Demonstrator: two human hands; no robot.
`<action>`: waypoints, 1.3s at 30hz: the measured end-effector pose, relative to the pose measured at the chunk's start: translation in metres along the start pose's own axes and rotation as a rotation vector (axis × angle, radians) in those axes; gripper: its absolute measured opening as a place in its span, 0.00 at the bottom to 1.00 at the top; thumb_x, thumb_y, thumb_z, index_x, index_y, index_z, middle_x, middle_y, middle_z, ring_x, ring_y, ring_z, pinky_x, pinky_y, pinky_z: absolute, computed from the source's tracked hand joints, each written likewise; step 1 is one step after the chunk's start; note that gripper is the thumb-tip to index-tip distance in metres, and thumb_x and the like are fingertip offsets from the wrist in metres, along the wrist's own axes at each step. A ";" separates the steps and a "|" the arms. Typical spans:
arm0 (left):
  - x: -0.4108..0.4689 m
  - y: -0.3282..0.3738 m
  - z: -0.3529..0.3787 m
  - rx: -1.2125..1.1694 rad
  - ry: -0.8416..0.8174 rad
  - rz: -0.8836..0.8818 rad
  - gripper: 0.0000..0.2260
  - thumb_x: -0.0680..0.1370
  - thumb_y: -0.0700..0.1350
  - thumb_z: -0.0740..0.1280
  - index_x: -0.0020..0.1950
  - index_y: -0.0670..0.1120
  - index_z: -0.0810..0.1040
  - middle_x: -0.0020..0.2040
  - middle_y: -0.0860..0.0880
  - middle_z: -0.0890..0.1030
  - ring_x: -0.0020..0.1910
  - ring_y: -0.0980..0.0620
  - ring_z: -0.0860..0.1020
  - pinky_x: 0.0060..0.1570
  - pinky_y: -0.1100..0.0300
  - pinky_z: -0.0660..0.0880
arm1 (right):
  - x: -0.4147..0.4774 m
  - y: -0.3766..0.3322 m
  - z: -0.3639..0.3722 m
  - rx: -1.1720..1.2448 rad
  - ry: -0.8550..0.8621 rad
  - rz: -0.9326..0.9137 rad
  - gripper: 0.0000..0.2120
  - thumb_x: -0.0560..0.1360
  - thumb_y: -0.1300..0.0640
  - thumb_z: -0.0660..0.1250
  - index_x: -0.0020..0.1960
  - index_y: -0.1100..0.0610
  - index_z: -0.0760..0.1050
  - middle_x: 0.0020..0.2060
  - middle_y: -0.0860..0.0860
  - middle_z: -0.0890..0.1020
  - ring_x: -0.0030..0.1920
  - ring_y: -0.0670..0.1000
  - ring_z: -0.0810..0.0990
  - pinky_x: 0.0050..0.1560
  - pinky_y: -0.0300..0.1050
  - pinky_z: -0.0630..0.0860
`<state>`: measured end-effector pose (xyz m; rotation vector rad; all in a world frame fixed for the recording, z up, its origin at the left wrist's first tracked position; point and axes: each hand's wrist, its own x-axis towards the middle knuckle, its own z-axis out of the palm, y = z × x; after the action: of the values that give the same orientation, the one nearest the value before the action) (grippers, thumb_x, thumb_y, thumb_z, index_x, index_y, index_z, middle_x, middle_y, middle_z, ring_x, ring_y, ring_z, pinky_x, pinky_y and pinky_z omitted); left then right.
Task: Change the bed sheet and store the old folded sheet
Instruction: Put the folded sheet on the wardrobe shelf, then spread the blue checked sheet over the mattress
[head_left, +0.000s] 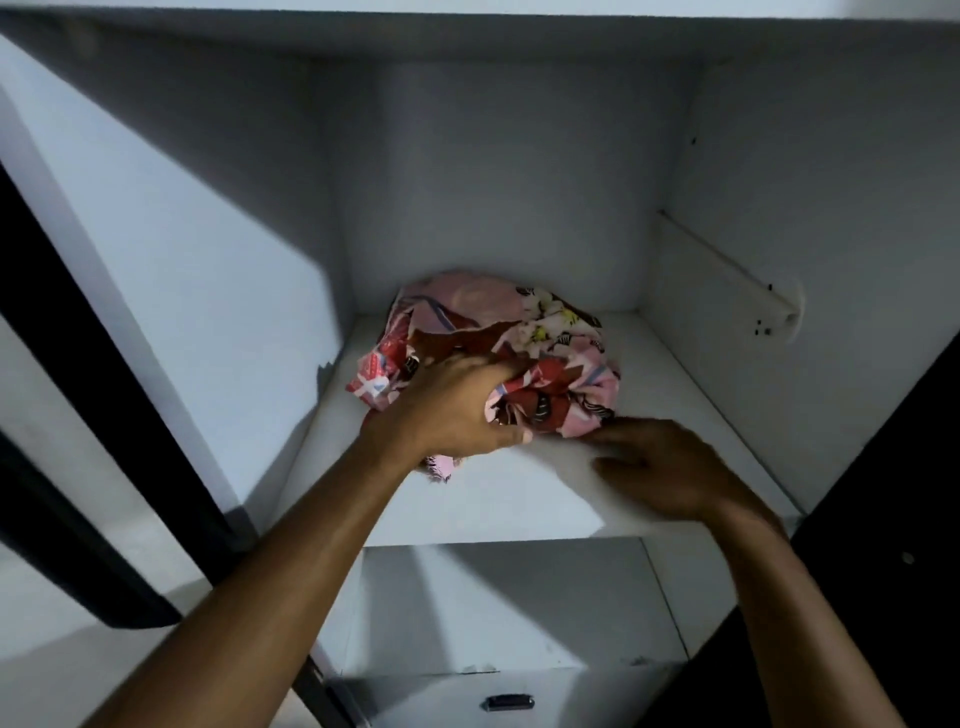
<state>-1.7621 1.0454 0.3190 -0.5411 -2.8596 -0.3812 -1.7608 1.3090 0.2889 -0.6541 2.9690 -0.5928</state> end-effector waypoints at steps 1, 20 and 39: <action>-0.003 0.000 -0.002 -0.020 -0.005 -0.014 0.31 0.72 0.69 0.68 0.71 0.56 0.74 0.65 0.54 0.80 0.63 0.51 0.77 0.62 0.51 0.74 | -0.009 -0.002 -0.010 -0.007 0.153 0.049 0.13 0.80 0.52 0.65 0.61 0.38 0.79 0.61 0.41 0.81 0.58 0.48 0.79 0.58 0.45 0.75; -0.017 -0.042 0.019 -0.237 0.181 -0.551 0.33 0.68 0.75 0.61 0.70 0.64 0.67 0.72 0.51 0.72 0.66 0.39 0.75 0.65 0.37 0.71 | 0.069 -0.049 0.023 0.165 0.280 0.046 0.30 0.75 0.28 0.58 0.72 0.42 0.69 0.72 0.47 0.72 0.71 0.55 0.71 0.67 0.56 0.71; -0.199 0.223 0.259 -0.423 0.166 -0.614 0.05 0.73 0.49 0.68 0.43 0.58 0.82 0.46 0.56 0.84 0.47 0.54 0.82 0.54 0.51 0.79 | -0.266 0.142 0.140 0.071 -0.281 -0.218 0.13 0.75 0.41 0.62 0.54 0.43 0.78 0.51 0.43 0.83 0.51 0.50 0.82 0.49 0.45 0.78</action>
<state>-1.5346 1.2549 0.0726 0.3237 -2.7211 -1.0820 -1.5582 1.4878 0.0959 -0.9743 2.6254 -0.5624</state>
